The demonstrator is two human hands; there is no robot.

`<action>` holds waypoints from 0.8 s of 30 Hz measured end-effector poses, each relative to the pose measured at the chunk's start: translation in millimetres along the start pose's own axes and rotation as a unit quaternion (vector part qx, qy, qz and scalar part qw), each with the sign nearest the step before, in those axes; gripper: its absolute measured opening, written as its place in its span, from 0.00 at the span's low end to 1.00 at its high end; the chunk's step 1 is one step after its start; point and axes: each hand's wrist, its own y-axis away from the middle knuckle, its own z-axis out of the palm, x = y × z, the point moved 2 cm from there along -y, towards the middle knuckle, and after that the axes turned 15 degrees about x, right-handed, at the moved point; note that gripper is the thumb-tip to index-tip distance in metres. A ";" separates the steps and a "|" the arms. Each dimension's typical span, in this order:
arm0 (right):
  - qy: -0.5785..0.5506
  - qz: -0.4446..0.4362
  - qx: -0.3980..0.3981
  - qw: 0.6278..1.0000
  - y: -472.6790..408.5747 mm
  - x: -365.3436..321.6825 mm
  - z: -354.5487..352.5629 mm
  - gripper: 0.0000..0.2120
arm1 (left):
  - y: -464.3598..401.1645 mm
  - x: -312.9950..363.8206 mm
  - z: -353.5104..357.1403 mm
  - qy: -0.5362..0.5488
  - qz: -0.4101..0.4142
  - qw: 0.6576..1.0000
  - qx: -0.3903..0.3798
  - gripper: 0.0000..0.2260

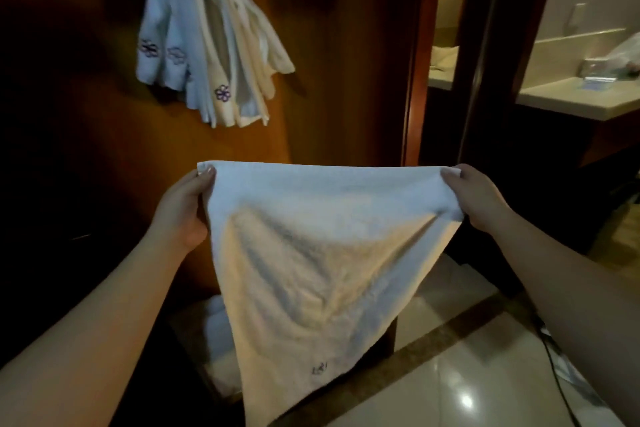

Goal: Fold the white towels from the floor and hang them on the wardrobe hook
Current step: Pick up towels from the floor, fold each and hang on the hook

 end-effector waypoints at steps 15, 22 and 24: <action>-0.417 0.400 -0.226 0.785 206.3 -80.2 81.3 0.20 | 137.0 -16.0 -58.9 0.058 -0.066 0.956 0.279 0.11; -0.318 0.244 -0.203 0.894 299.0 -98.9 75.5 0.09 | 212.4 -34.8 -11.5 -0.028 -0.022 0.956 0.291 0.08; -0.299 0.197 -0.200 0.912 314.1 -110.6 69.8 0.07 | 226.0 -34.0 -1.4 -0.056 0.004 0.961 0.270 0.05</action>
